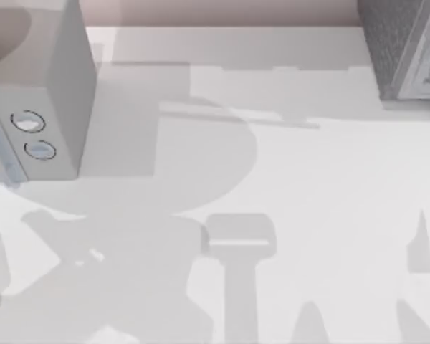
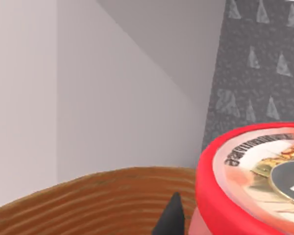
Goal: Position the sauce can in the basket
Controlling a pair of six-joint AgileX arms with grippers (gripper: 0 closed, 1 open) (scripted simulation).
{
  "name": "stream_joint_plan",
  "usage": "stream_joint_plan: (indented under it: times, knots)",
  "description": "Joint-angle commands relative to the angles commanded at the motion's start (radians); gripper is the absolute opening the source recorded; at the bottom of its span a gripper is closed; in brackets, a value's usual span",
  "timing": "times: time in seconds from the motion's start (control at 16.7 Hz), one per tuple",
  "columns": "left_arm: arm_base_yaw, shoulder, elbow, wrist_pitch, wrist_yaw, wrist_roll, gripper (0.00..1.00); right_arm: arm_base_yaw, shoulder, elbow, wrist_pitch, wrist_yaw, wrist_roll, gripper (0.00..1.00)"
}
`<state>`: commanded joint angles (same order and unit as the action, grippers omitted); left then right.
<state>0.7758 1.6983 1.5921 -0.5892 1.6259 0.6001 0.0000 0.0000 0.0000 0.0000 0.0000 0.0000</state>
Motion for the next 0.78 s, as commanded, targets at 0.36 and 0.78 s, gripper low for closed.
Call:
stream_joint_plan:
  times: [0.36,0.78]
  knots:
    - [-0.014,0.279,0.538,-0.524,-0.050,0.310,0.00,0.000,0.000,0.000,0.000,0.000,0.000,1.00]
    - [-0.068,0.505,0.982,-0.941,-0.065,0.545,0.00,0.000,0.000,0.000,0.000,0.000,0.000,1.00]
